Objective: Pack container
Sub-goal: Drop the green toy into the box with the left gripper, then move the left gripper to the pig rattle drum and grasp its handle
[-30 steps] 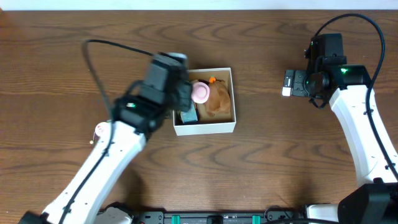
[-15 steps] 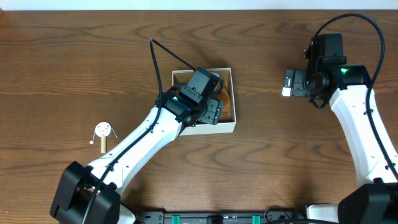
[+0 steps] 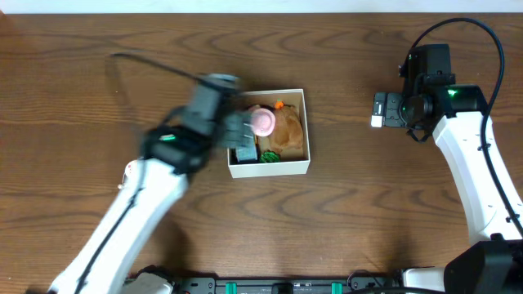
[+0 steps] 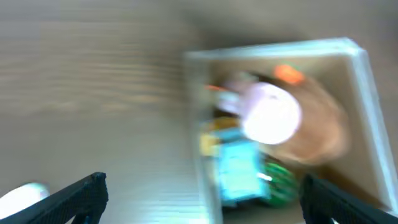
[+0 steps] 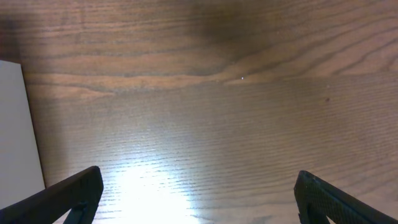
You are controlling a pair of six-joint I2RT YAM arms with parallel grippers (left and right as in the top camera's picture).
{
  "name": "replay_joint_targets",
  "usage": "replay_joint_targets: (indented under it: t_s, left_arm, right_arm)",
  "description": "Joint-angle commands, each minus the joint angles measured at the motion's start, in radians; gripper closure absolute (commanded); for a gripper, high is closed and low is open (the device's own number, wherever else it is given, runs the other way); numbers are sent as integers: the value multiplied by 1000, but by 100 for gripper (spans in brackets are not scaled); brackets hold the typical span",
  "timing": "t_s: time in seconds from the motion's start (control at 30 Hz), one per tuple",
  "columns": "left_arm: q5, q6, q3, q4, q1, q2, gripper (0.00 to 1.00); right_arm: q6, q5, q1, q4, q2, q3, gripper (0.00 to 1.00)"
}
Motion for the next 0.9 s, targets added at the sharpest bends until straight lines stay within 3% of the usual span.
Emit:
replay_joint_targets:
  t_s: [0.0, 0.13, 0.3, 0.87]
  left_arm:
    - [-95, -86, 1, -58, 185, -91, 2]
    - [-63, -220, 1, -142, 458, -145, 2]
    - [27, -239, -11, -182, 655, -109, 2]
    - [105, -139, -150, -162, 668, 279, 2]
  right_arm:
    - [-19, -4, -3, -3, 5, 6, 1]
    - [-20, -4, -3, -6, 5, 6, 1]
    - [-19, -5, -3, -21, 5, 6, 1]
    - [-19, -5, -3, -57, 5, 6, 1]
